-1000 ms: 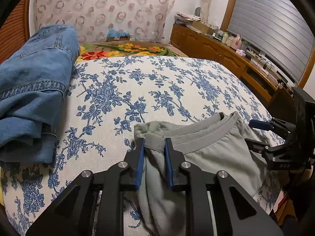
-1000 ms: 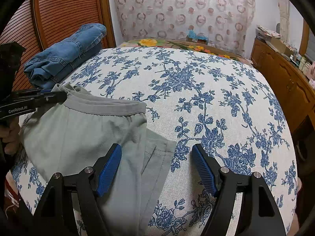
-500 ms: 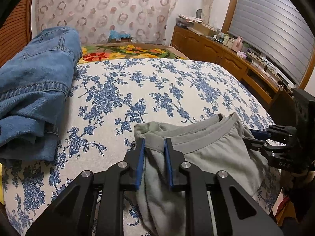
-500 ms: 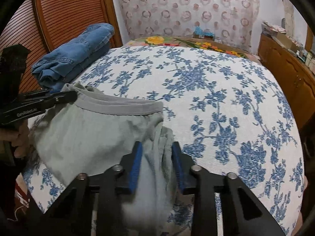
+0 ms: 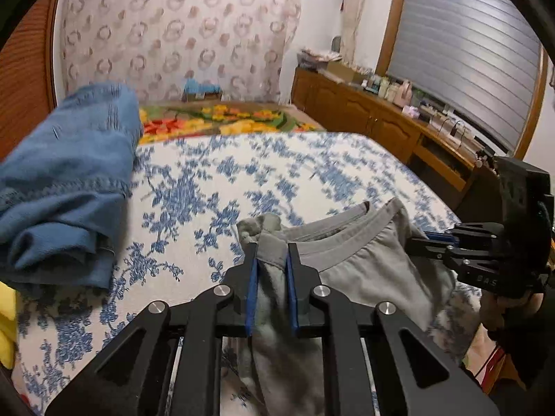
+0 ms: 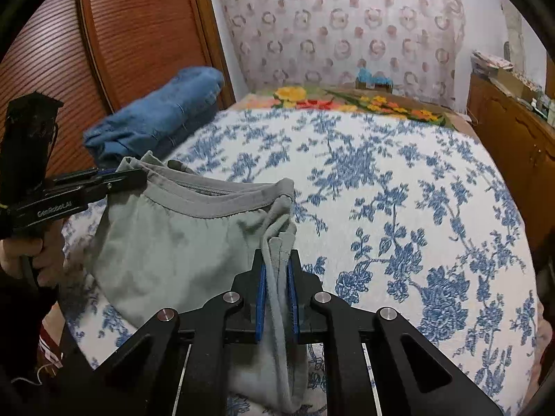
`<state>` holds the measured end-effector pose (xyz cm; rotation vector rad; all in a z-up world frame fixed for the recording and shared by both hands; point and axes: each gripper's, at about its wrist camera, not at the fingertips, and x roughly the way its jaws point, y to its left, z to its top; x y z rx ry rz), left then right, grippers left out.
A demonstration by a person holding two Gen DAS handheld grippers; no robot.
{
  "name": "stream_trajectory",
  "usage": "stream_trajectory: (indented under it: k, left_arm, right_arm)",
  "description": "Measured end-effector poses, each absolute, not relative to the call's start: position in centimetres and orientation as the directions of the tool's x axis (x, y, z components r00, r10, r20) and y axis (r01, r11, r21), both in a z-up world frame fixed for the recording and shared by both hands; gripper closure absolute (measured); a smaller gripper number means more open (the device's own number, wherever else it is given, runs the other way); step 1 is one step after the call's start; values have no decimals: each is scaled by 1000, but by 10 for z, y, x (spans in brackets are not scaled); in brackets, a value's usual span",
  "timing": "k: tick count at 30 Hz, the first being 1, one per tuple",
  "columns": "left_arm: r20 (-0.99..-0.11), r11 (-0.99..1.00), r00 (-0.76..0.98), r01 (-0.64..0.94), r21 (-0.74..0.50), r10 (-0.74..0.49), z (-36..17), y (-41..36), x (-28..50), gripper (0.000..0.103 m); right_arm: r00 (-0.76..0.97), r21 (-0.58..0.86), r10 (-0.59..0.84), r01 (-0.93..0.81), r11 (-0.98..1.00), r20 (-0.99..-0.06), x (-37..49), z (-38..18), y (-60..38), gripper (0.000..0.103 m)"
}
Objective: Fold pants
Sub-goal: 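Lift the folded sweatshirt with both tools and carry it toward the denim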
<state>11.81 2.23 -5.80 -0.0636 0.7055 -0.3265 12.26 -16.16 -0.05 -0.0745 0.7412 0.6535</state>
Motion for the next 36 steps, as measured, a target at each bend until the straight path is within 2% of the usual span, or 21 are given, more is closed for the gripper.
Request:
stream_trajectory:
  k: [22,36]
  left_arm:
    - [-455,942,826,312,-122,-332,25,20,75,88]
    - [-394,957,872,271,-107,-291,49,47,67,88]
  right_arm:
    - [675,67,558,-607,792,-482,71,74,-189,92]
    - [696,-32,578,-650,759,-426,74,106,-168,92]
